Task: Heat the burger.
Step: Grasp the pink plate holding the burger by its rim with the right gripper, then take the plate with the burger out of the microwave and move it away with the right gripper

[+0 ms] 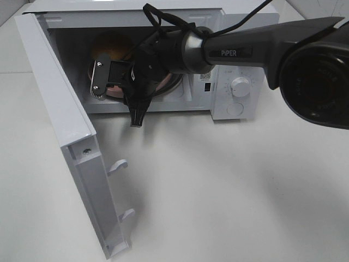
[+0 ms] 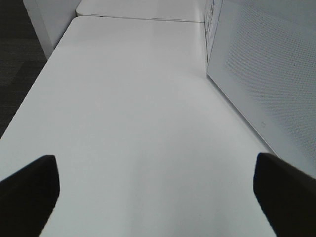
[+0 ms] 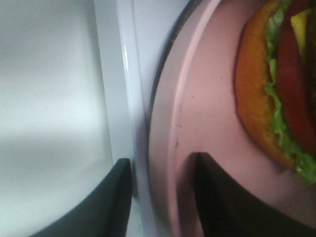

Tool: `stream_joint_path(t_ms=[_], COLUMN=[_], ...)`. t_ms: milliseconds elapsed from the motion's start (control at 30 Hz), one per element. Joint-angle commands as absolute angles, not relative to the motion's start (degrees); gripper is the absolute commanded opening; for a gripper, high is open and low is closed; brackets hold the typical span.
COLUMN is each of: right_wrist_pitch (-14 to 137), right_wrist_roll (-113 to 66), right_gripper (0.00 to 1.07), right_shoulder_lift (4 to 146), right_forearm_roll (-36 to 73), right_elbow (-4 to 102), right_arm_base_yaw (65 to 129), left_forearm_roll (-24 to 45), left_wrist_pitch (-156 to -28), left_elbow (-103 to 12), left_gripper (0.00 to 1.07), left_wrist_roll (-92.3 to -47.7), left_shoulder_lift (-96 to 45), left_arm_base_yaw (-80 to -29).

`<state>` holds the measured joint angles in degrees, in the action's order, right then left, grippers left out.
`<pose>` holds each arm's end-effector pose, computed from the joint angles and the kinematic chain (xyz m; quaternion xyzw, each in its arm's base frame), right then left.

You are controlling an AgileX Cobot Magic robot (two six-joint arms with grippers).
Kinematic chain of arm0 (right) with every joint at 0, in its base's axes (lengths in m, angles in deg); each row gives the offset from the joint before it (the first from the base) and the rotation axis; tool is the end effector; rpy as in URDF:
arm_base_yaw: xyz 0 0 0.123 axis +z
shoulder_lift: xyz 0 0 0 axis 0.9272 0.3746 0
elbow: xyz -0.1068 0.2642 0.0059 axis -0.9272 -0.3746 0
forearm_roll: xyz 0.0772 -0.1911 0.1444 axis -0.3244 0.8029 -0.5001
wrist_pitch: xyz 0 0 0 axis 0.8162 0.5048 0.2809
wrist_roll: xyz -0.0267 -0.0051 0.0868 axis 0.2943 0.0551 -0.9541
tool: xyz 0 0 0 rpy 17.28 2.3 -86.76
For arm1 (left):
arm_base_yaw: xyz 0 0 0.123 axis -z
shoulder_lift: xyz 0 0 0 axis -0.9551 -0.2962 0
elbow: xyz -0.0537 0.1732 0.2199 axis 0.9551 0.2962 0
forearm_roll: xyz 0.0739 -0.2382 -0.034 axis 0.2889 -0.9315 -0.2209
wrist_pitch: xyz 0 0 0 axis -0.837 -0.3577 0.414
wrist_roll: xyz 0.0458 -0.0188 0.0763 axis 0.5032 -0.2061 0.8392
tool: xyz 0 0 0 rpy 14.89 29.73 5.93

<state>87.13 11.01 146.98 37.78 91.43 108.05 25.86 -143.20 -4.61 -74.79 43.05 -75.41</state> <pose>0.4202 0.3386 0.1192 -0.6775 0.6346 -0.1091 0.3556 -0.0086 0.0007 0.2799 -0.0273 0.8524 0.0141 0.5220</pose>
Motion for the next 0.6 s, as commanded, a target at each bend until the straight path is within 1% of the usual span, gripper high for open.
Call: stream_joint_path(t_ms=[33, 367, 600], right_wrist_pitch=[87.6, 89.9, 93.6], right_wrist_roll=[10.7, 11.1, 14.8], right_gripper=[0.1, 0.0, 0.0], right_shoulder_lift=[147.3, 144.7, 143.1], right_forearm_roll=[37.8, 34.6, 33.7], right_elbow=[91.5, 91.5, 91.5], right_arm_base_yaw=[107.4, 107.4, 107.4], left_forearm_roll=[26.0, 26.0, 26.0], left_wrist_pitch=[-142.5, -142.5, -142.5], left_elbow=[-4.6, -4.6, -4.6], left_gripper=[1.0, 1.0, 1.0], left_wrist_roll=[-75.1, -75.1, -75.1], left_shoulder_lift=[44.0, 44.0, 44.0], left_arm_base_yaw=[-75.4, -75.4, -75.4])
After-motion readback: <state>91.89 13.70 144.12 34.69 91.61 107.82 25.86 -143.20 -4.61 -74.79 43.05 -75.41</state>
